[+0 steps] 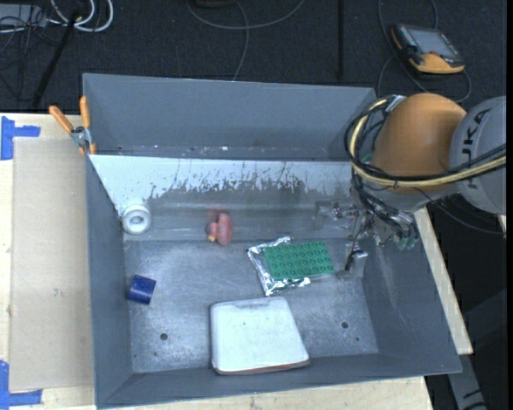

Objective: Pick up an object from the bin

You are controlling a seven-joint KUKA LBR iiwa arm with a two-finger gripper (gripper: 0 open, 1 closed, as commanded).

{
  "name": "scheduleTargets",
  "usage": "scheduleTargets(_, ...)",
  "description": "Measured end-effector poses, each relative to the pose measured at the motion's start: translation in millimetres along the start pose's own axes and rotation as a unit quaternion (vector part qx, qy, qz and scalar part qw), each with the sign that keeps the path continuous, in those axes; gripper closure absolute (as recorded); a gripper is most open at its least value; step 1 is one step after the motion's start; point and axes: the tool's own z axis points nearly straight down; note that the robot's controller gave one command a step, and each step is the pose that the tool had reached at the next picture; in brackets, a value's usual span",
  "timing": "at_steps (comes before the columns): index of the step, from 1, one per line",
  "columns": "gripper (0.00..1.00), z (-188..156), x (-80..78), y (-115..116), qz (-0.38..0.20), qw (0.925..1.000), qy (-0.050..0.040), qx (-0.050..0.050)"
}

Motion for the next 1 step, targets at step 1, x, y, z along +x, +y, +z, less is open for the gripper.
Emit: scheduleTargets(1,0.00,64.5,-18.1,37.3,-0.031,0.9995,0.0036,-0.003)
